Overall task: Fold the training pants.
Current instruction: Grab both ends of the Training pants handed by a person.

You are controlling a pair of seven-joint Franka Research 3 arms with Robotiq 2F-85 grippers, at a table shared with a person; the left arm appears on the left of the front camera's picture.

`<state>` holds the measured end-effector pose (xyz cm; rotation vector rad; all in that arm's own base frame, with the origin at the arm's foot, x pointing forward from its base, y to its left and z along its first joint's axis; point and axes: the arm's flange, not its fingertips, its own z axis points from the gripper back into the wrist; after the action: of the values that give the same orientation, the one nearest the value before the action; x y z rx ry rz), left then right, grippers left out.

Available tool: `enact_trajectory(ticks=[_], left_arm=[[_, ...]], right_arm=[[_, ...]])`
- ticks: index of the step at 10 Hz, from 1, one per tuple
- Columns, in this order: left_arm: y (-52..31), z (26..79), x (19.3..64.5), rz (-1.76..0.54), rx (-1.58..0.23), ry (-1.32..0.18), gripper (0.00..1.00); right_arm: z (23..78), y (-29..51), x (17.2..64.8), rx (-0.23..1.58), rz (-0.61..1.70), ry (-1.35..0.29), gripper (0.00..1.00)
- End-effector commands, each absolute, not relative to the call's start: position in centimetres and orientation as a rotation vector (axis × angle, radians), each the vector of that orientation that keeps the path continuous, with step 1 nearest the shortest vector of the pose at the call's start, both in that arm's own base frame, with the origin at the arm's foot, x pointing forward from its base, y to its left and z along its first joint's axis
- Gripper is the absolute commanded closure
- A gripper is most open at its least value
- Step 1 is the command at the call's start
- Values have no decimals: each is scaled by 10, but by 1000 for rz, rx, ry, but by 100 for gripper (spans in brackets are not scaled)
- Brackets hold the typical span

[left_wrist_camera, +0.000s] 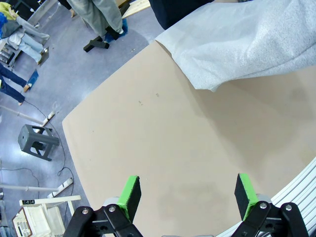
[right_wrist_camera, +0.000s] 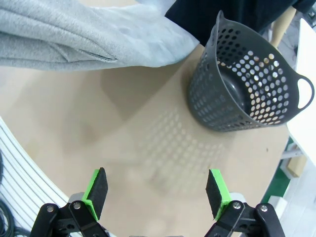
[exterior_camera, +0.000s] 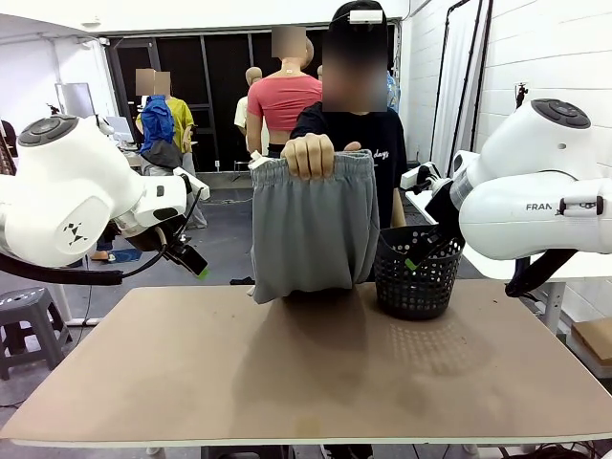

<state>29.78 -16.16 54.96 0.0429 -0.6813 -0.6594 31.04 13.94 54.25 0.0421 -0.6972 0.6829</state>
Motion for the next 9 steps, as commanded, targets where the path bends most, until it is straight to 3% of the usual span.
enact_trajectory(ticks=[1,3,7,9], left_arm=[[-161,549,300,-673,40,-688,0],[-162,550,298,-659,43,-681,0],[-156,560,300,-986,277,-757,0],[-155,559,303,-1099,297,-811,0]], right_arm=[[541,140,311,42,683,-697,0],[543,139,310,42,683,-697,0],[543,126,322,-14,959,-768,0],[541,119,328,-59,1104,-843,0]])
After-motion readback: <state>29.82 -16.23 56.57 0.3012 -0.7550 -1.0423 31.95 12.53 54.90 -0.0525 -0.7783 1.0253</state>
